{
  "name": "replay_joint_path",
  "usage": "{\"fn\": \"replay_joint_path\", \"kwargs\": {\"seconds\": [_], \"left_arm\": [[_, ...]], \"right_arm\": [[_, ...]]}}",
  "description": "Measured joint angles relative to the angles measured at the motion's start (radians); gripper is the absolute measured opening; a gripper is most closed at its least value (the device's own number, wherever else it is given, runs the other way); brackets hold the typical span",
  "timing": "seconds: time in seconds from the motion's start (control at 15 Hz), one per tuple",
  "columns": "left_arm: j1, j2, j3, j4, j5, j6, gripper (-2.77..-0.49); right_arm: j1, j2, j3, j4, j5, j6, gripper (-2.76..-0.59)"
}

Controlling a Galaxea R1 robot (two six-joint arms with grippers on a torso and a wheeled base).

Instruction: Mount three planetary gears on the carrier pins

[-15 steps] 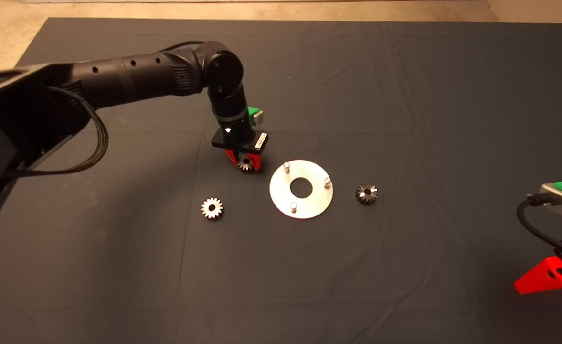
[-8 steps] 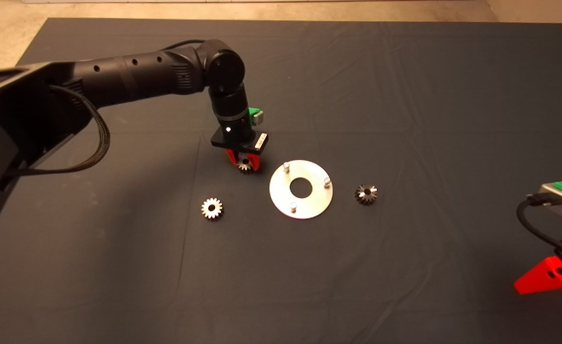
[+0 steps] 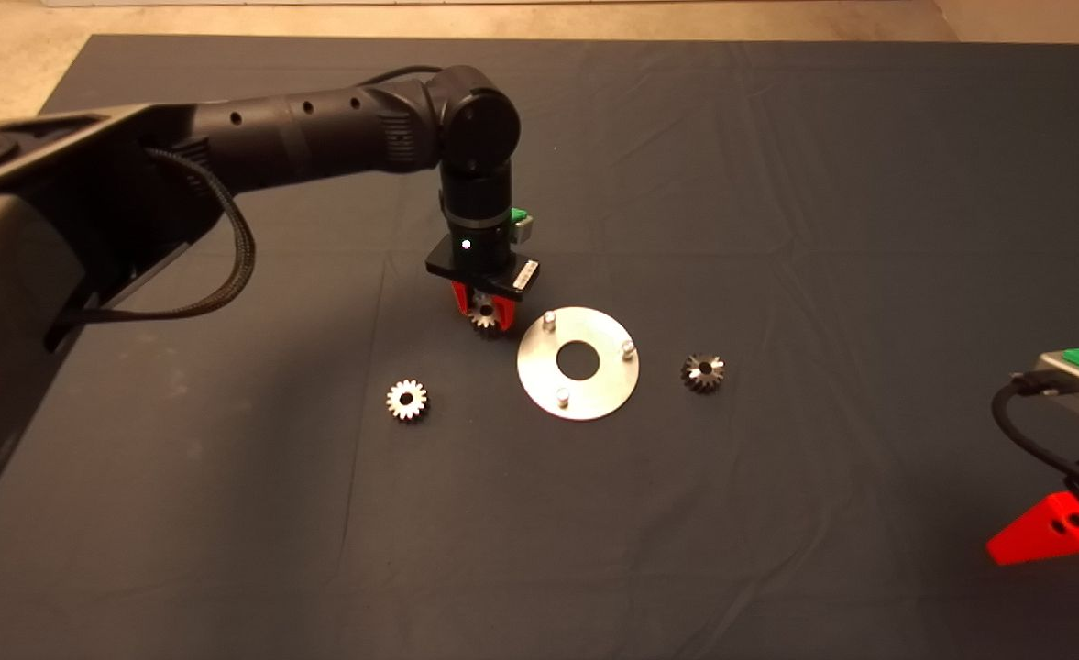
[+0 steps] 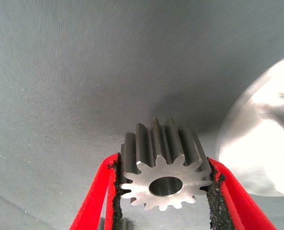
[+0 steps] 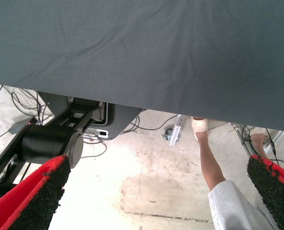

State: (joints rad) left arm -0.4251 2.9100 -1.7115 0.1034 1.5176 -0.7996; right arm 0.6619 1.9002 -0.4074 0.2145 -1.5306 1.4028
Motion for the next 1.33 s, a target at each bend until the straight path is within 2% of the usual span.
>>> {"fn": "replay_joint_path", "kwargs": {"seconds": [0.27, 0.93, 1.33], "left_arm": [[-0.025, 0.002, 0.0, 0.002, 0.001, -0.017, -2.33], [-0.044, 0.025, 0.0, 0.002, 0.0, -0.042, -2.33], [-0.044, 0.032, 0.001, 0.002, 0.001, -0.044, -2.33]], "right_arm": [[0.0, 0.0, 0.0, 0.0, 0.0, 0.0, -0.6], [0.0, 0.0, 0.0, 0.0, 0.0, 0.0, -0.6], [0.0, 0.0, 0.0, 0.0, 0.0, 0.0, -0.6]]}}
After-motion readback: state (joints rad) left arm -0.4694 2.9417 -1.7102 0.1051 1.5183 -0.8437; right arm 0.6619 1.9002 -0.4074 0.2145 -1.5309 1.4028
